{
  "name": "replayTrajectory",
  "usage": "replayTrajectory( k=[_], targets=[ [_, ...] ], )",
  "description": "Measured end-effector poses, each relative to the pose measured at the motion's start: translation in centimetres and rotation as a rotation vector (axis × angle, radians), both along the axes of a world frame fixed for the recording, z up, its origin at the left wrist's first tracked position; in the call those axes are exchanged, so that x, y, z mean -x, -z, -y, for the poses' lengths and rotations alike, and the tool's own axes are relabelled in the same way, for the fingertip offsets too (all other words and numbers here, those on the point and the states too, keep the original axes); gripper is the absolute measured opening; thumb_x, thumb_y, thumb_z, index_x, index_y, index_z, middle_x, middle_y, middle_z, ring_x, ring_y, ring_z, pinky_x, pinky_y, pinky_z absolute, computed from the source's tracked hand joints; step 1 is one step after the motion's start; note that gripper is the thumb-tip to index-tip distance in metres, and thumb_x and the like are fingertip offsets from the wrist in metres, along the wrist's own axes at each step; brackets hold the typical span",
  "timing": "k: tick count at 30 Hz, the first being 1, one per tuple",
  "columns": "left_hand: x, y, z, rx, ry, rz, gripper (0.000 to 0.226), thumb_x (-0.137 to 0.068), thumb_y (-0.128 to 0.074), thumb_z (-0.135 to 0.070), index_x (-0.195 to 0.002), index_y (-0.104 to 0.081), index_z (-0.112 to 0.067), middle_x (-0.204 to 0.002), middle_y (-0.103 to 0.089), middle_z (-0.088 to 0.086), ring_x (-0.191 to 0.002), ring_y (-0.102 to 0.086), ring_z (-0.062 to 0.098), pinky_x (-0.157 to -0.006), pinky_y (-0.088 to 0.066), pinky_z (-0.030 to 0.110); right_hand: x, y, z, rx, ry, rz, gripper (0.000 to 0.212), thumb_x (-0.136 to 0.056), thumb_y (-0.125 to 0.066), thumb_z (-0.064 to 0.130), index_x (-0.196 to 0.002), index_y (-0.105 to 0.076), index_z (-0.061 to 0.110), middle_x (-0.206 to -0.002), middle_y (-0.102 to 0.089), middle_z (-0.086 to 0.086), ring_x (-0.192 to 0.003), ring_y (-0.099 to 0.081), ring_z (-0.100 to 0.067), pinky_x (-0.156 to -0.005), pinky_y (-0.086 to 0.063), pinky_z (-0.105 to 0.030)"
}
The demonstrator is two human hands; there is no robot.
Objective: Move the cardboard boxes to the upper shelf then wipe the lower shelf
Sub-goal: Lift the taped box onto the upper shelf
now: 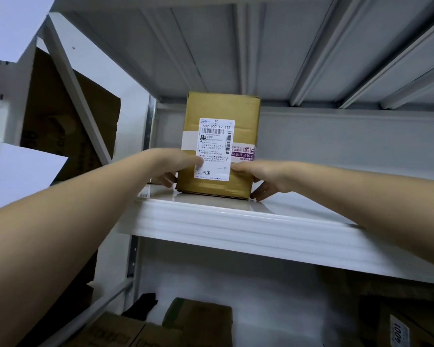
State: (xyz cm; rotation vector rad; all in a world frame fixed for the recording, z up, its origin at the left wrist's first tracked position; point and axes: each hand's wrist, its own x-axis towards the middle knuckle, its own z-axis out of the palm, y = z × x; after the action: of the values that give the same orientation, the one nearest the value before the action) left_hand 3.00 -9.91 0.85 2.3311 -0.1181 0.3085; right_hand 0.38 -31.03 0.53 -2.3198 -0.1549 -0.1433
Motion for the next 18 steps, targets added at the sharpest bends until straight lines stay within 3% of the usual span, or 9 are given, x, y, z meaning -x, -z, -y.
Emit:
replayTrajectory(
  k=[3, 7, 10, 13, 18],
  targets=[
    [-1.2, -0.8, -0.4, -0.051, -0.035, 0.037, 0.041, -0.087, -0.058, -0.044, -0.115, -0.047, -0.016, -0.095, -0.056, 0.004, -0.078, -0.061, 0.02, -0.079, -0.055, 0.033, -1.2, 0.0, -0.5, 0.019, 0.015, 0.001, 0.053, -0.094, -0.049, 0.048, -0.139, -0.039, 0.023, -0.143, -0.037, -0.007, -0.106, -0.062, -0.034, -0.087, -0.053, -0.035],
    [-3.8, -1.6, -1.0, -0.099, -0.061, 0.072, 0.033, -0.089, -0.061, -0.033, -0.111, -0.048, -0.013, -0.097, -0.062, 0.007, -0.083, -0.068, 0.025, -0.085, -0.056, 0.04, -3.7, -0.2, -1.4, 0.005, 0.014, -0.009, 0.039, -0.093, -0.053, 0.045, -0.124, -0.043, 0.024, -0.125, -0.04, -0.003, -0.078, -0.062, -0.023, -0.076, -0.052, -0.032],
    [-5.8, -2.4, -1.2, -0.151, -0.088, 0.081, 0.031, -0.089, -0.062, -0.027, -0.107, -0.046, -0.008, -0.097, -0.064, 0.013, -0.086, -0.07, 0.031, -0.076, -0.058, 0.04, -5.7, -0.3, -2.2, 0.009, 0.022, -0.012, 0.047, -0.093, -0.053, 0.043, -0.134, -0.042, 0.022, -0.124, -0.038, -0.003, -0.074, -0.061, -0.022, -0.074, -0.052, -0.031],
    [-7.8, -3.4, -1.4, -0.265, -0.106, 0.005, 0.035, -0.09, -0.06, -0.028, -0.112, -0.047, -0.005, -0.096, -0.064, 0.014, -0.075, -0.069, 0.029, -0.06, -0.056, 0.031, -7.6, -0.4, -3.4, 0.006, 0.022, -0.013, 0.049, -0.094, -0.052, 0.039, -0.139, -0.042, 0.02, -0.132, -0.039, -0.003, -0.083, -0.063, -0.024, -0.071, -0.054, -0.03],
    [-10.6, -4.7, -2.6, -0.388, -0.122, -0.092, 0.049, -0.092, -0.057, -0.026, -0.134, -0.041, -0.006, -0.115, -0.058, 0.015, -0.083, -0.07, 0.028, -0.077, -0.058, 0.036, -11.2, -0.2, -5.6, -0.009, 0.027, -0.003, 0.049, -0.094, -0.053, 0.039, -0.138, -0.044, 0.021, -0.146, -0.039, 0.0, -0.119, -0.055, -0.025, -0.088, -0.055, -0.036]
  ],
)
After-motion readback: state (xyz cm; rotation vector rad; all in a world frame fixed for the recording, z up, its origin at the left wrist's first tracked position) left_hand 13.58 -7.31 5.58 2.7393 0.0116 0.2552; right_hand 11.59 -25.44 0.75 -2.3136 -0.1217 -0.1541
